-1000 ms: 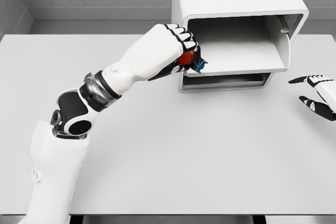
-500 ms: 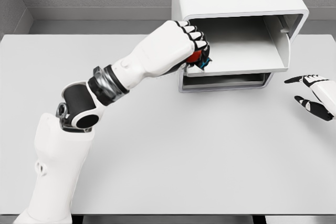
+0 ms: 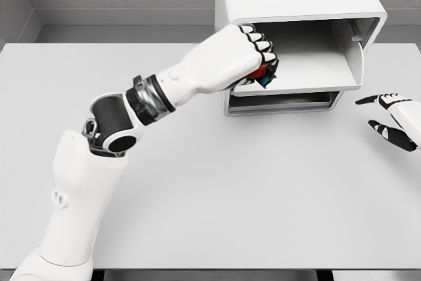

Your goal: Slide open multi-storey tabletop storage cabinets and put open load switch and slide close multi-storey tabletop storage cabinets

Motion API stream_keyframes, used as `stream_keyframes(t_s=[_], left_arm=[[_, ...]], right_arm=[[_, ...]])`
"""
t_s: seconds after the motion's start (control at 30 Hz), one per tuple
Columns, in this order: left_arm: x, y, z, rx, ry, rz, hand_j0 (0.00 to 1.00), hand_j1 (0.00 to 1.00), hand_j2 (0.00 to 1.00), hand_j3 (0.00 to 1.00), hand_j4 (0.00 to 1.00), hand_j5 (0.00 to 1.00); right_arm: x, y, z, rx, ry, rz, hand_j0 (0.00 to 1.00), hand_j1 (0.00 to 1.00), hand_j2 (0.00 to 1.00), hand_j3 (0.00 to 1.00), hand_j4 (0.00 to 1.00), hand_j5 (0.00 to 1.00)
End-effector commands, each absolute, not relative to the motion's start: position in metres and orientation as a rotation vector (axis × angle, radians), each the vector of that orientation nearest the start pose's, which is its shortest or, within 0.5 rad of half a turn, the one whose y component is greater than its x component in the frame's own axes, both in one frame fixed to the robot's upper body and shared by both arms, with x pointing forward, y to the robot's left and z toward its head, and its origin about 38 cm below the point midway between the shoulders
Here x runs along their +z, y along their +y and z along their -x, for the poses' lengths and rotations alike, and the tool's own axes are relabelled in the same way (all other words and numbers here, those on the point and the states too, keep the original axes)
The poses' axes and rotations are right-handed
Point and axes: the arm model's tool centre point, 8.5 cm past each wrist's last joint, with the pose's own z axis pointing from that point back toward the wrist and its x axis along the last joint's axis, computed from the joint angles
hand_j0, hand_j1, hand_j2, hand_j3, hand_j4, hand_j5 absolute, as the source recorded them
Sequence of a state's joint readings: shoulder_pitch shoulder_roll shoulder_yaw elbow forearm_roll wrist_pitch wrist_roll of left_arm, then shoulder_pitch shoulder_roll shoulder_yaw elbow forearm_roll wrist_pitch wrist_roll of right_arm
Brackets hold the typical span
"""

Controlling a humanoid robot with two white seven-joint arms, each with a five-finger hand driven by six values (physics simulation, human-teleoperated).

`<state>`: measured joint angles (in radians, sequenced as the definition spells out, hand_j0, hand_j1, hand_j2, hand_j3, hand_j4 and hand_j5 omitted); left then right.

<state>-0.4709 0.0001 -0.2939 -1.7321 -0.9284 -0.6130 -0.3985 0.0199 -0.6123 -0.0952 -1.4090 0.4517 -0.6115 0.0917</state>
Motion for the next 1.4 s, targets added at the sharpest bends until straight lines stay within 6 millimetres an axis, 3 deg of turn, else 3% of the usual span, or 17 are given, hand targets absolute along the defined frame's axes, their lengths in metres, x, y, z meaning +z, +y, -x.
stream_keyframes(t_s=[0.0, 0.93, 1.37], left_arm=[[0.276, 0.058, -0.391, 2.008, 2.625, 0.640, 0.29, 0.29, 0.29, 0.29, 0.29, 0.29], [0.282, 0.021, -0.397, 2.068, 2.487, 0.543, 0.29, 0.29, 0.29, 0.29, 0.29, 0.29], [0.286, 0.012, -0.411, 2.116, 2.424, 0.546, 0.29, 0.29, 0.29, 0.29, 0.29, 0.29]], right_arm=[[0.131, -0.422, -0.345, 1.185, -1.674, 0.666, 0.66, 0.66, 0.66, 0.66, 0.66, 0.66], [0.131, -0.422, -0.345, 1.184, -1.674, 0.665, 0.66, 0.66, 0.66, 0.66, 0.66, 0.66], [0.129, -0.419, -0.345, 1.176, -1.678, 0.659, 0.67, 0.67, 0.67, 0.67, 0.67, 0.67]])
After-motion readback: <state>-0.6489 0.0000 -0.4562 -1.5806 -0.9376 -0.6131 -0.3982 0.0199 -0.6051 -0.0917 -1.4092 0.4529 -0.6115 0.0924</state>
